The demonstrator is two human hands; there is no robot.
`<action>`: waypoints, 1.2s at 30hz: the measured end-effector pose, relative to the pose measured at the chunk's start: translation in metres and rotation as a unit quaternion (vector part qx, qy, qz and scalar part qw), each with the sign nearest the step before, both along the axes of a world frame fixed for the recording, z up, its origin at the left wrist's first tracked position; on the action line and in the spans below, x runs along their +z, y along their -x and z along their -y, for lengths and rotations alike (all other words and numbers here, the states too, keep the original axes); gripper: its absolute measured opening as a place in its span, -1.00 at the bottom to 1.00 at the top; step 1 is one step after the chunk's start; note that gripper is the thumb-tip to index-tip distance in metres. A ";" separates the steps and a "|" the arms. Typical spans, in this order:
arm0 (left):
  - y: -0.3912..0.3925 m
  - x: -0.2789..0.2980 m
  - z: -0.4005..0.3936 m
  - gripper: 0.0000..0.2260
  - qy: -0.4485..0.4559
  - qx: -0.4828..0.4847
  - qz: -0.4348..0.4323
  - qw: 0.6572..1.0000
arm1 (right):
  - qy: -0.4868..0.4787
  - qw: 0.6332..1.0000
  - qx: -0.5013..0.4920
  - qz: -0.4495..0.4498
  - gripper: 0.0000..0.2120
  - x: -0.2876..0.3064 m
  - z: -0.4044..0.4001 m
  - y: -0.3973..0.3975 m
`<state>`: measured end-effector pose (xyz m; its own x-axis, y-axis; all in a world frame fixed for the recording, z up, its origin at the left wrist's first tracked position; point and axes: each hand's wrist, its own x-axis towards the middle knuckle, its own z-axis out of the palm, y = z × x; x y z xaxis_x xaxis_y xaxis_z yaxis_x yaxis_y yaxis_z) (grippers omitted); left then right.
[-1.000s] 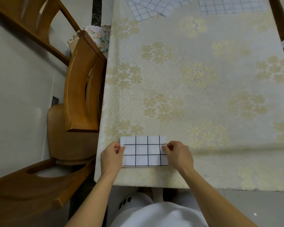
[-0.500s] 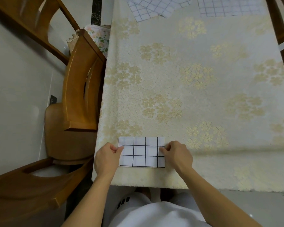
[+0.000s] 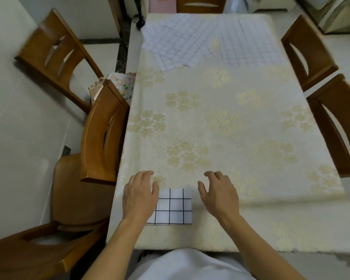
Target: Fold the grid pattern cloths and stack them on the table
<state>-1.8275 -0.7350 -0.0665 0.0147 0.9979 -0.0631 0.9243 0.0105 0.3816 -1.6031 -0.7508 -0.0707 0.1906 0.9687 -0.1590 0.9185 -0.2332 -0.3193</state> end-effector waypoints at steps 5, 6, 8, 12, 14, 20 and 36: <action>-0.021 0.019 -0.007 -0.70 -0.088 -0.073 -0.016 0.993 | -0.130 0.991 0.030 0.028 -0.59 0.016 0.004 -0.015; -0.024 0.022 -0.008 -0.68 -0.102 -0.085 -0.016 0.991 | -0.144 0.988 0.034 0.035 -0.56 0.020 0.007 -0.017; -0.030 0.030 -0.007 -0.62 -0.120 -0.108 -0.016 0.987 | -0.153 0.986 0.042 0.052 -0.51 0.027 0.012 -0.022; -0.040 0.039 -0.001 -0.60 -0.137 -0.143 -0.017 0.980 | -0.151 0.986 0.040 0.061 -0.48 0.033 0.024 -0.029; -0.044 0.039 0.003 -0.60 -0.138 -0.151 -0.015 0.979 | -0.145 0.987 0.030 0.059 -0.48 0.034 0.028 -0.032; -0.050 0.034 0.006 -0.61 -0.132 -0.172 -0.014 0.976 | -0.127 0.991 0.007 0.052 -0.46 0.038 0.037 -0.036; -0.092 0.023 0.008 -0.63 -0.094 -0.325 0.021 0.941 | -0.098 0.983 -0.141 0.066 -0.47 0.036 0.109 -0.054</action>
